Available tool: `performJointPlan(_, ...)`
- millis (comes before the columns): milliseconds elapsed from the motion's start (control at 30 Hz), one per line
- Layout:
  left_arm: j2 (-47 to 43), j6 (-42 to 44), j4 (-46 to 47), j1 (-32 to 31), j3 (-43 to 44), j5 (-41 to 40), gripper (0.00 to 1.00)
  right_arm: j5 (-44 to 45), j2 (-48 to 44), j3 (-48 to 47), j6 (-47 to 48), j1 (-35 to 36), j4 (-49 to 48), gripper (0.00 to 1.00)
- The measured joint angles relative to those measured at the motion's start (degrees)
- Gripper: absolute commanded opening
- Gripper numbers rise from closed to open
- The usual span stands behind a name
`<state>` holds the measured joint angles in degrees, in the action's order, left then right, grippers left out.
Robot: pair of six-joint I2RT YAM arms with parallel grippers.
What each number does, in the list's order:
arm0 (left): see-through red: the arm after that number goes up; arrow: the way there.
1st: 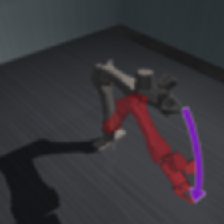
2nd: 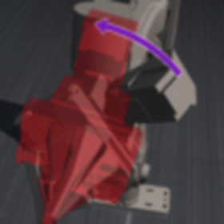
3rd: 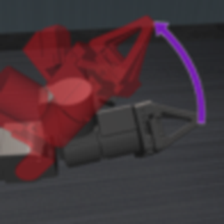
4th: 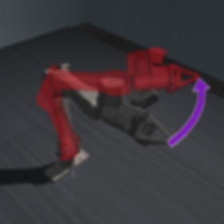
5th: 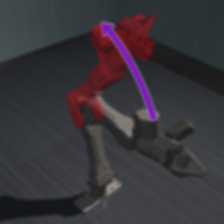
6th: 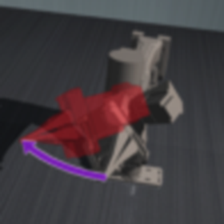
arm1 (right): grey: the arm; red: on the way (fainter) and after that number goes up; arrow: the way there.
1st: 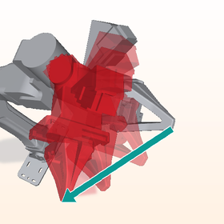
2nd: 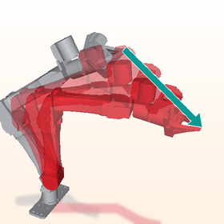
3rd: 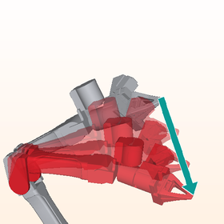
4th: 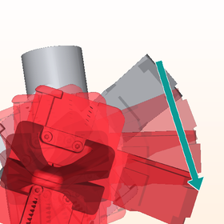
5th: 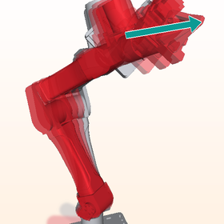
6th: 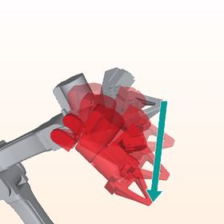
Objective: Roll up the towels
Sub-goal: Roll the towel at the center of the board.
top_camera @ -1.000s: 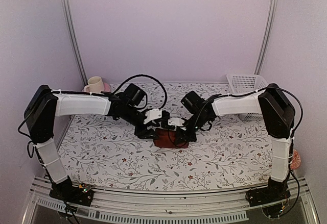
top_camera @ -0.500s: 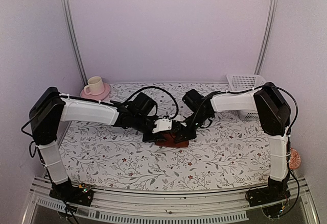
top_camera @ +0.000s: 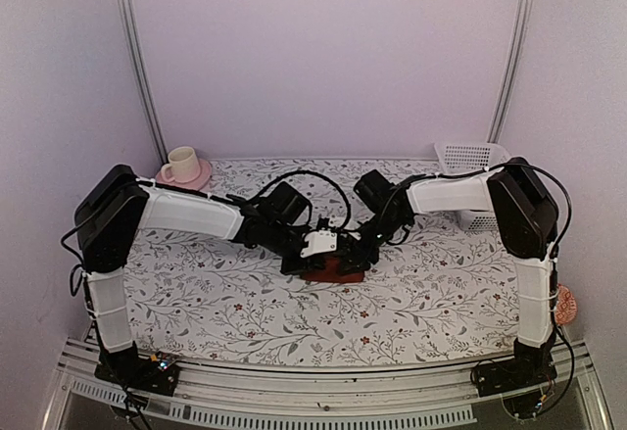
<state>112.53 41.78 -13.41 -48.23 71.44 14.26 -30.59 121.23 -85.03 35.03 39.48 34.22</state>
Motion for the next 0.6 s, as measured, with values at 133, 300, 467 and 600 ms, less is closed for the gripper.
performJointPlan(133, 0.4, -1.0, -0.7, 0.0, 0.4, 0.1, 0.11, 3.5, -1.1, 2.0, -2.8, -0.4, -1.4, 0.99)
performJointPlan(300, 1.3, -3.7, -0.8, 0.2, 1.3, 0.5, 0.11, 9.2, -5.4, 5.5, -7.7, -1.9, -3.0, 0.99)
performJointPlan(467, 3.4, -7.4, -1.5, 1.1, 4.2, 1.7, 0.11, 16.3, -10.4, 9.4, -12.7, -4.0, -4.0, 0.99)
performJointPlan(600, 6.0, -11.0, -3.3, 2.6, 8.0, 3.6, 0.1, 21.4, -13.2, 11.4, -15.6, -5.2, -4.7, 0.99)
